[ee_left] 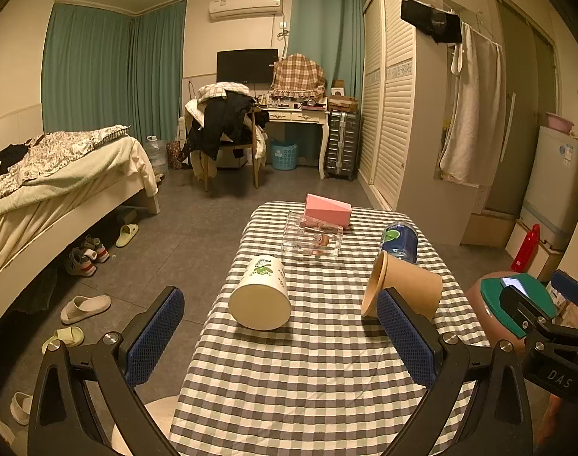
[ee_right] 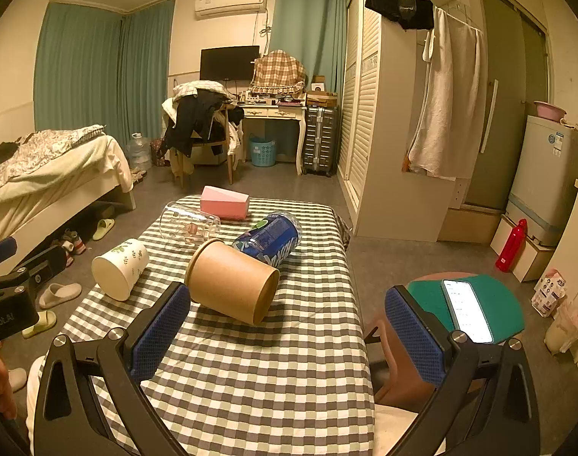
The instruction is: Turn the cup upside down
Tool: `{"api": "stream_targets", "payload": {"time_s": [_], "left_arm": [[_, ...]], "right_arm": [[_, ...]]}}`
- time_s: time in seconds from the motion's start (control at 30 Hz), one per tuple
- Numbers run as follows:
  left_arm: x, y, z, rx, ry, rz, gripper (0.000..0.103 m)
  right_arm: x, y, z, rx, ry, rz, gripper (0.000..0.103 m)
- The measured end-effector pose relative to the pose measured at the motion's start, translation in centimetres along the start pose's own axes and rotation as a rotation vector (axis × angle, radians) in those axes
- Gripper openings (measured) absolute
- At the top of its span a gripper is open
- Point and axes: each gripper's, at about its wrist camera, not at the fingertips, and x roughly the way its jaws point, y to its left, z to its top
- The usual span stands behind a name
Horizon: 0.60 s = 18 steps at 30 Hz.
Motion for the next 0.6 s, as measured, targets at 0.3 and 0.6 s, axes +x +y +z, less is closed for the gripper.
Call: {"api": "stream_targets", "payload": {"time_s": [0.3,0.6], "left_arm": [[0.0,-0.03,0.0,-0.001,0.0,0.0,0.103],[0.01,-0.05,-0.01,0.0,0.0,0.0,0.103]], "right_arm": [[0.03,-0.06,-0.08,0.003,0.002,0.0,0.103],[0.02,-0.1,-0.05,0.004,0.002,0.001,0.103]]}}
